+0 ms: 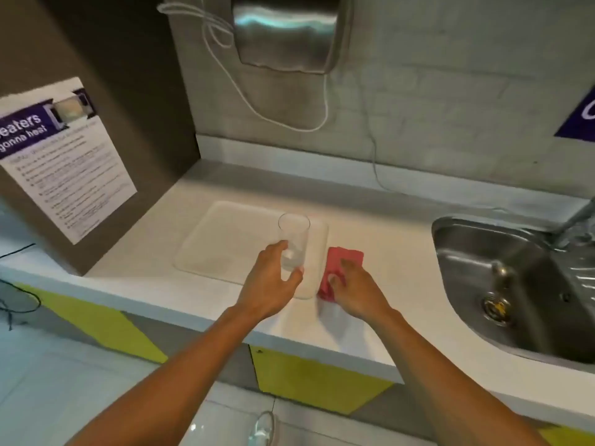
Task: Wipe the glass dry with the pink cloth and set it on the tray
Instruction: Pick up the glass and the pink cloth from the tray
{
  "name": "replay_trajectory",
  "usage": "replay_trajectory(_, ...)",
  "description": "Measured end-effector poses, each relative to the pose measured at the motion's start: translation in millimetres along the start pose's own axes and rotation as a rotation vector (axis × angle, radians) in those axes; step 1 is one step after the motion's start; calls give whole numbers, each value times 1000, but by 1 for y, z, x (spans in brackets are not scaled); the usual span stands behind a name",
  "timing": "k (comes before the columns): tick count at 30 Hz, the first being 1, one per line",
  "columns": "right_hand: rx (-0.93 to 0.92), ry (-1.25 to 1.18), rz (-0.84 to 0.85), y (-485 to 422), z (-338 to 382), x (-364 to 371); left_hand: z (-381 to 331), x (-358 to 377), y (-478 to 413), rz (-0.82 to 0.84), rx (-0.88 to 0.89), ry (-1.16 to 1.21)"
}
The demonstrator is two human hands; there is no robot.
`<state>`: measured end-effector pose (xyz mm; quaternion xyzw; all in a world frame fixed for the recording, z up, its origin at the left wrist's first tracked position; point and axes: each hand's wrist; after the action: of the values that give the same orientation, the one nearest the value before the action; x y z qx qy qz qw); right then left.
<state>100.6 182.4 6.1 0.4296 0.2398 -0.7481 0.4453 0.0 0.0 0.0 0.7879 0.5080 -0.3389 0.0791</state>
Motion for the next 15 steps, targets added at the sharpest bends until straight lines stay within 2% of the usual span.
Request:
replay_trajectory(2,42,43,-5,-17,-2,10,10,8,-21,-41,-27,30)
replay_trajectory(7,165,169,-12,-44,-13,42,32,24,-61,-161,-229,146)
replay_trajectory(12,221,188,-208,-54,-16,72,45,30,-75,-131,-236,252)
replay_trajectory(15,250,185,-231,-61,-17,81,47,34,-78,-104,-224,307)
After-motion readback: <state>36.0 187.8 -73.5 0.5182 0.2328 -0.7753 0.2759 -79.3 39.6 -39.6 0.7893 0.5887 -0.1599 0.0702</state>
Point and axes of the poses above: each hand's wrist, its own y-axis away from the middle knuckle, its own x-axis out of the palm, z = x × y, and after that the axes turned 7 degrees about -z, right-handed
